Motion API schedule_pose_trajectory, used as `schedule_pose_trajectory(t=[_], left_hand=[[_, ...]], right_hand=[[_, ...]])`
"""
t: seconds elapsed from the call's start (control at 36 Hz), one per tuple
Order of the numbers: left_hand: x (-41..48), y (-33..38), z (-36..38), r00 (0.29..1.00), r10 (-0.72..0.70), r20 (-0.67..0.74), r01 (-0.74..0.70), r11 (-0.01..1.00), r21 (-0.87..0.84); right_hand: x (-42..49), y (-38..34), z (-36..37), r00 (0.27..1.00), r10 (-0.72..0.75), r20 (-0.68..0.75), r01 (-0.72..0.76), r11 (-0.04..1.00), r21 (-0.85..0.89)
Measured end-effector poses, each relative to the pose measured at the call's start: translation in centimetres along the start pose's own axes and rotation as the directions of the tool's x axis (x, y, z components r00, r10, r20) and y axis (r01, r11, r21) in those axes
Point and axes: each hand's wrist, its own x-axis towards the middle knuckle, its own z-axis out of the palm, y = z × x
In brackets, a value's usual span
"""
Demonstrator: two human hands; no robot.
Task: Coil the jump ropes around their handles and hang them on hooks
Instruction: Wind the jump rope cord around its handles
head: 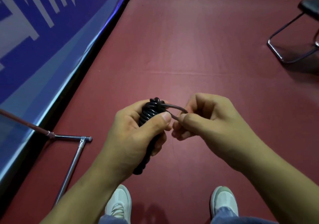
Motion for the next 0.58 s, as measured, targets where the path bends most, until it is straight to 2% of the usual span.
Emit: schedule_pose_trajectory(t=[0.06, 0.17, 0.28, 0.47, 0.58], left_hand=[[0.1, 0.0, 0.1, 0.999, -0.003, 0.035, 0.003, 1.000, 0.008], [0.1, 0.3, 0.0, 0.996, 0.012, 0.090, -0.014, 1.000, 0.027], [-0.1, 0.7, 0.0, 0.995, 0.022, 0.094, -0.015, 0.997, -0.076], [-0.1, 0.5, 0.6, 1.000, -0.008, -0.007, 0.005, 0.939, -0.344], [0.0, 0.3, 0.3, 0.999, -0.038, -0.002, 0.035, 0.919, -0.393]], right_hand=[[0.3, 0.0, 0.0, 0.997, 0.008, 0.071, -0.004, 0.998, -0.059], [0.4, -0.1, -0.2, 0.988, -0.005, 0.151, 0.016, 0.998, -0.067], [0.5, 0.4, -0.2, 0.991, -0.058, 0.120, 0.053, 0.998, 0.043], [0.6, 0.9, 0.7, 0.992, -0.107, 0.063, 0.105, 0.994, 0.031], [0.7, 1.0, 0.7, 0.994, -0.090, 0.057, 0.088, 0.995, 0.041]])
